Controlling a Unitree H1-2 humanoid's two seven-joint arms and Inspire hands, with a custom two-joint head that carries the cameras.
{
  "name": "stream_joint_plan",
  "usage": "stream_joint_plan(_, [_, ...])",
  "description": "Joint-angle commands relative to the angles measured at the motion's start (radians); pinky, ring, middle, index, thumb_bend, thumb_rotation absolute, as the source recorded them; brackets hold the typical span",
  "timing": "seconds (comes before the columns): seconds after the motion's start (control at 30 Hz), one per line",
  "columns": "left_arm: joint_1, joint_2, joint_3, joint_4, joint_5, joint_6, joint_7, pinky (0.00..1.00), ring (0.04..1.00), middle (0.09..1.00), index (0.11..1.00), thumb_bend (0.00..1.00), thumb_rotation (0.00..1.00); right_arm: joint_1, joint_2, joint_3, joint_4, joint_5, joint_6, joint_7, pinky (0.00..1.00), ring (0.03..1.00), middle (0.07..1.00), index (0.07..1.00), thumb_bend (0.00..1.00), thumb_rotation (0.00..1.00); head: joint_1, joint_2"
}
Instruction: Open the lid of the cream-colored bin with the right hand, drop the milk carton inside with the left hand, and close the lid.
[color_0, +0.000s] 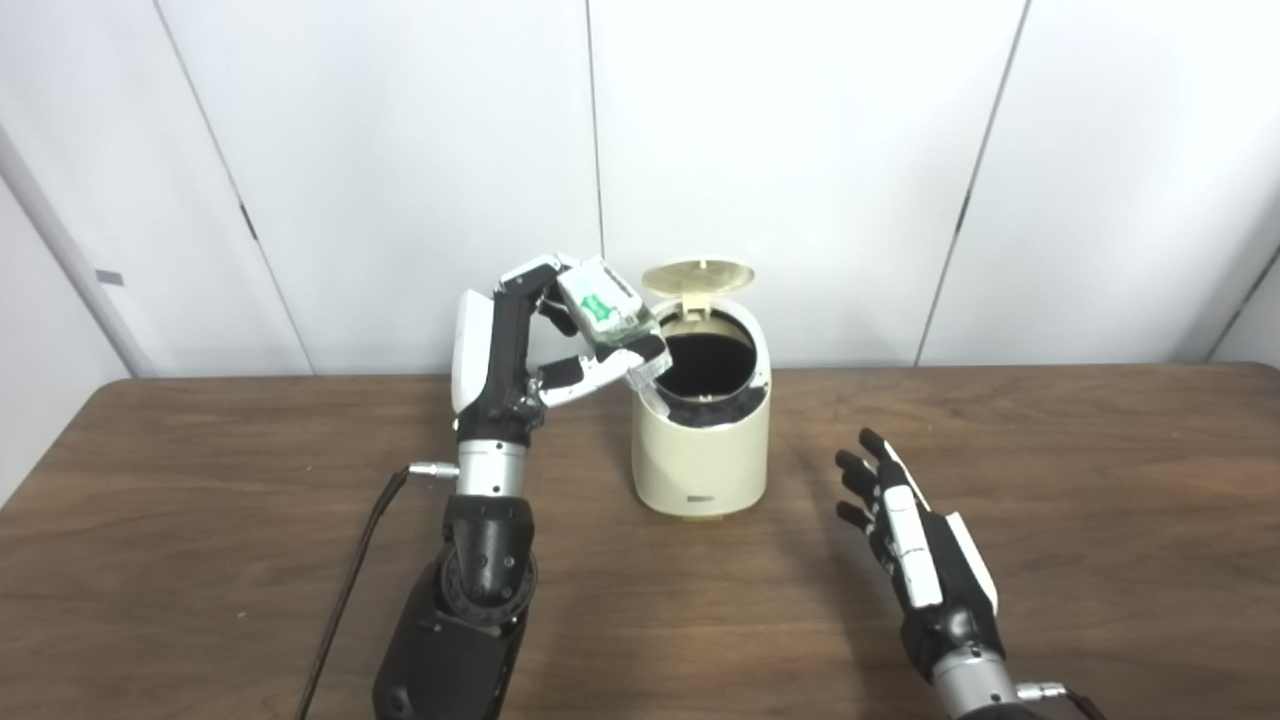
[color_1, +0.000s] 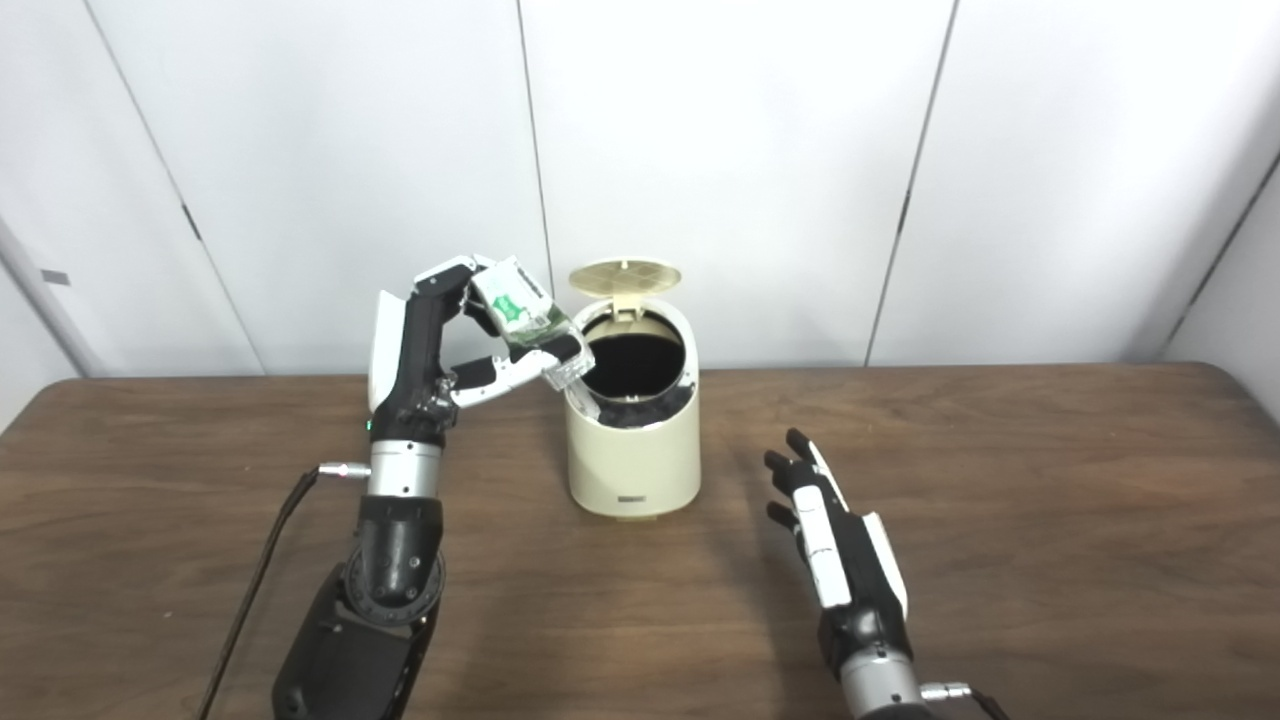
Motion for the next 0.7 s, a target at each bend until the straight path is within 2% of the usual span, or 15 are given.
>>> stream_joint_plan(0.0, [-0.063, -0.01, 0.001, -0.022, 0.004, -0.054, 0.033, 0.37, 0.434, 0.501, 0.486, 0.48, 0.0, -0.034, 0.011, 0.001, -0.041, 0.002, -0.043, -0.003, 0.88, 0.937, 0.915, 0.952, 0.51, 1.0, -0.007, -0.001])
stream_joint_plan(0.3, [-0.067, -0.028, -0.002, -0.02, 0.018, -0.055, 0.051, 0.37, 0.424, 0.494, 0.494, 0.48, 0.0, -0.045, 0.01, 0.017, -0.041, -0.031, -0.046, -0.014, 0.86, 0.924, 0.913, 0.944, 0.5, 1.0, -0.02, -0.005])
stream_joint_plan(0.67, [-0.094, -0.042, -0.017, 0.036, 0.025, -0.094, 0.072, 0.36, 0.424, 0.511, 0.498, 0.48, 0.0, -0.051, 0.026, 0.018, -0.04, -0.037, -0.034, -0.023, 0.84, 0.918, 0.912, 0.945, 0.51, 1.0, -0.02, -0.013])
